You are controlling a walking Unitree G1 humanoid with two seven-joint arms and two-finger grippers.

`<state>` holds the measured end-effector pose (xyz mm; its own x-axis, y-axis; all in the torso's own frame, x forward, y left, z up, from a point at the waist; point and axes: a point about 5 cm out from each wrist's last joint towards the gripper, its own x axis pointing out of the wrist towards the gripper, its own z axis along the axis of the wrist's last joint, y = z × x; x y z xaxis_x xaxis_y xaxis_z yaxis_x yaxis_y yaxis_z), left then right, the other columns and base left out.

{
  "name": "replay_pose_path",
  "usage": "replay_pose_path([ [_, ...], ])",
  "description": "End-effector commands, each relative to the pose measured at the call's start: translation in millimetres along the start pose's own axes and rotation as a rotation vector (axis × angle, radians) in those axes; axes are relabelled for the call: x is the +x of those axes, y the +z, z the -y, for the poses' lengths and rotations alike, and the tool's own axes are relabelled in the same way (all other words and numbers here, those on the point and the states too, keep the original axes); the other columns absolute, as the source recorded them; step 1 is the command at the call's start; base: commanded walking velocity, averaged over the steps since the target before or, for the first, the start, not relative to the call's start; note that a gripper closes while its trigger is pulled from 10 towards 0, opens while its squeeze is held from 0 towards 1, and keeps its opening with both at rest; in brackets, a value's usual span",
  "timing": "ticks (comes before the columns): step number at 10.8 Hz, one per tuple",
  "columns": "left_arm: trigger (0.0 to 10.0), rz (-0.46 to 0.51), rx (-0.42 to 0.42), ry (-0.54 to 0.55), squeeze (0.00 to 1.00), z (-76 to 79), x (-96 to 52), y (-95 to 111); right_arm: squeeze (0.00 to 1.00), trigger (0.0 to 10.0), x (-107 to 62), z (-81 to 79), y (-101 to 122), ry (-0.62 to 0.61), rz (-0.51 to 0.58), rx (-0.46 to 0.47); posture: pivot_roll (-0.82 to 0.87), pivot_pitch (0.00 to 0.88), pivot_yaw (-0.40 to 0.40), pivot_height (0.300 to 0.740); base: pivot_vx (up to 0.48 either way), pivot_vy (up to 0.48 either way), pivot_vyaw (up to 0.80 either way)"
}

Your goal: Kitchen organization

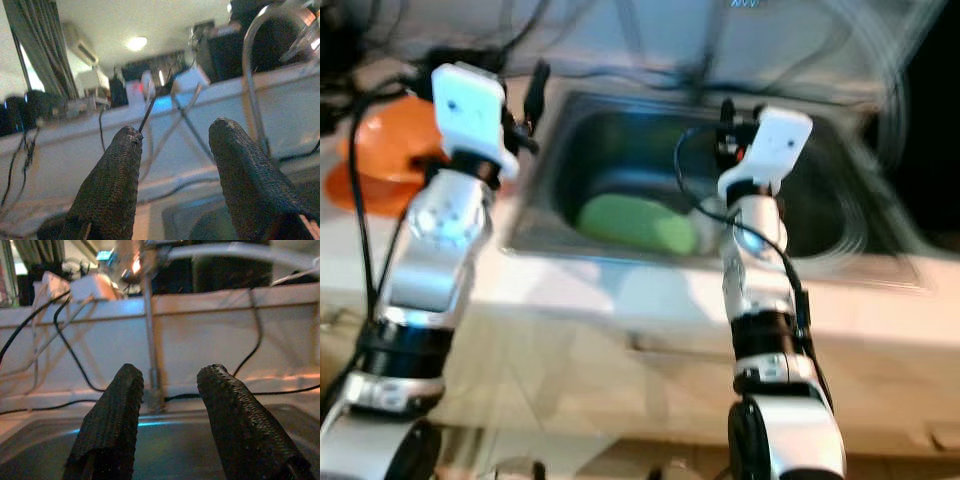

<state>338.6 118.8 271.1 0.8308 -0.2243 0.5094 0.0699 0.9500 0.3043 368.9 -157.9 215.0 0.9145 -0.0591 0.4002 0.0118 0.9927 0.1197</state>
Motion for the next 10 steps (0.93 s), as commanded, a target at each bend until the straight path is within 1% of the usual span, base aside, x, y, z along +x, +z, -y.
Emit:
replay_pose_path([
  [1, 10.0, 0.037, 0.047, 0.028, 0.00, -10.8, 3.7, 10.9, 0.00, 10.0, 1.8, -4.9, 3.4, 0.011, 0.004, 0.012, 0.13, 0.089, -0.054, 0.740, 0.000, 0.000, 0.00],
  [2, 10.0, 0.052, 0.092, 0.033, 0.00, -17.9, 4.3, 16.7, 0.00, 10.0, 0.5, -5.7, 2.2, 0.020, -0.005, 0.012, 0.14, 0.093, -0.055, 0.740, 0.000, 0.000, 0.00],
  [3, 10.0, 0.031, 0.101, 0.030, 0.00, -19.6, 1.6, 12.6, 0.00, 10.0, -1.2, -9.1, 0.5, 0.058, -0.015, 0.004, 0.14, 0.097, -0.056, 0.740, 0.000, 0.000, 0.00],
  [4, 10.0, 0.002, 0.105, 0.026, 0.00, -18.6, -2.2, 6.0, 0.00, 10.0, -2.7, -14.3, 0.0, 0.109, -0.021, -0.013, 0.13, 0.099, -0.056, 0.740, 0.000, 0.000, 0.80],
  [6, 10.0, -0.026, 0.099, 0.016, 0.00, -15.0, -5.4, 1.4, 0.00, 10.0, -3.8, -16.3, -0.9, 0.110, -0.024, -0.015, 0.14, 0.102, -0.057, 0.740, 0.000, 0.000, 0.80],
  [8, 10.0, -0.035, 0.094, 0.000, 0.00, -12.9, -5.3, -0.4, 0.00, 10.0, -5.2, -14.4, -3.8, 0.108, -0.041, -0.022, 0.14, 0.102, -0.055, 0.740, 0.000, 0.000, 0.68],
  [10, 10.0, -0.041, 0.067, -0.023, 0.00, -7.9, -6.9, -2.3, 0.00, 10.0, -6.3, -13.6, -6.8, 0.095, -0.061, -0.024, 0.13, 0.104, -0.052, 0.740, 0.000, 0.000, 0.00],
])
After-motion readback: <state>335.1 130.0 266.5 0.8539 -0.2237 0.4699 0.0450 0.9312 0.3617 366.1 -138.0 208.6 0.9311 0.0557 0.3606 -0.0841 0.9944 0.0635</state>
